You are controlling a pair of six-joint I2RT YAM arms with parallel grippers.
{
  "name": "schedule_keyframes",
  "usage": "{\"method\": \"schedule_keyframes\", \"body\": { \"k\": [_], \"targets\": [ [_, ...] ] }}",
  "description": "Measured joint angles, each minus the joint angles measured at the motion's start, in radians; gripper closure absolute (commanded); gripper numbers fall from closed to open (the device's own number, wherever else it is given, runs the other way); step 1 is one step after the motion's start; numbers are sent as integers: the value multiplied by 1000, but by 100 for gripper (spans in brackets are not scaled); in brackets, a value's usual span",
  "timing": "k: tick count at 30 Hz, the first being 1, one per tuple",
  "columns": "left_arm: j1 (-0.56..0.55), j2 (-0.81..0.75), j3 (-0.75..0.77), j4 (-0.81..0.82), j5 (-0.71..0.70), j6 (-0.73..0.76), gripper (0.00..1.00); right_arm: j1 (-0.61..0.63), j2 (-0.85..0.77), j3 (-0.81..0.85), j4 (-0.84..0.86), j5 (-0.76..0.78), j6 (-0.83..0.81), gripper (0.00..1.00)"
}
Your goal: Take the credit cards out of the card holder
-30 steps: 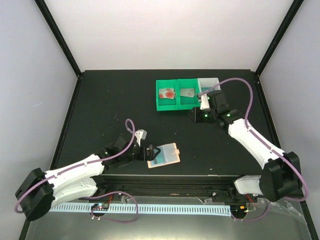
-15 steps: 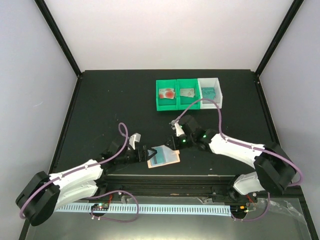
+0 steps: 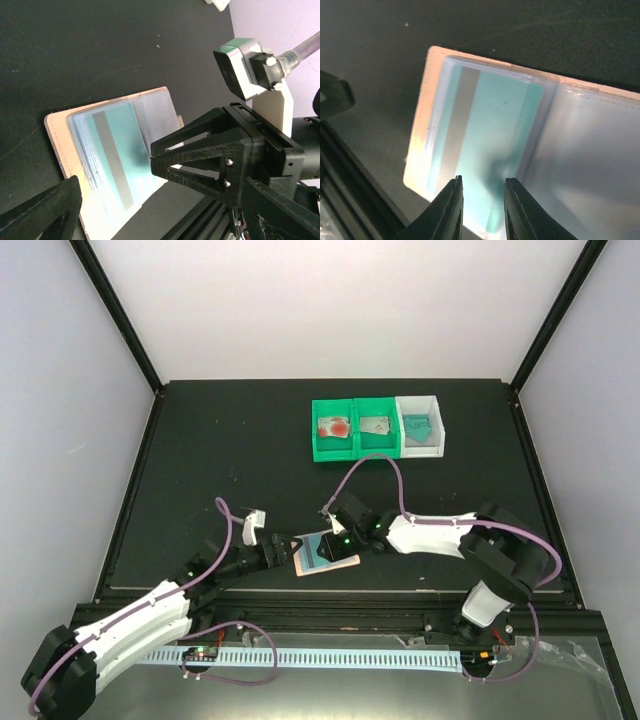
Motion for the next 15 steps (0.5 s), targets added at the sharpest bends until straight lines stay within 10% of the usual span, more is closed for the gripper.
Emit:
{"method": "schedule_keyframes", "body": {
  "k": [15],
  "targets": [
    [0,25,-9,10,-4,-23,12,22,73,45,-29,124,-4,92]
  ]
}}
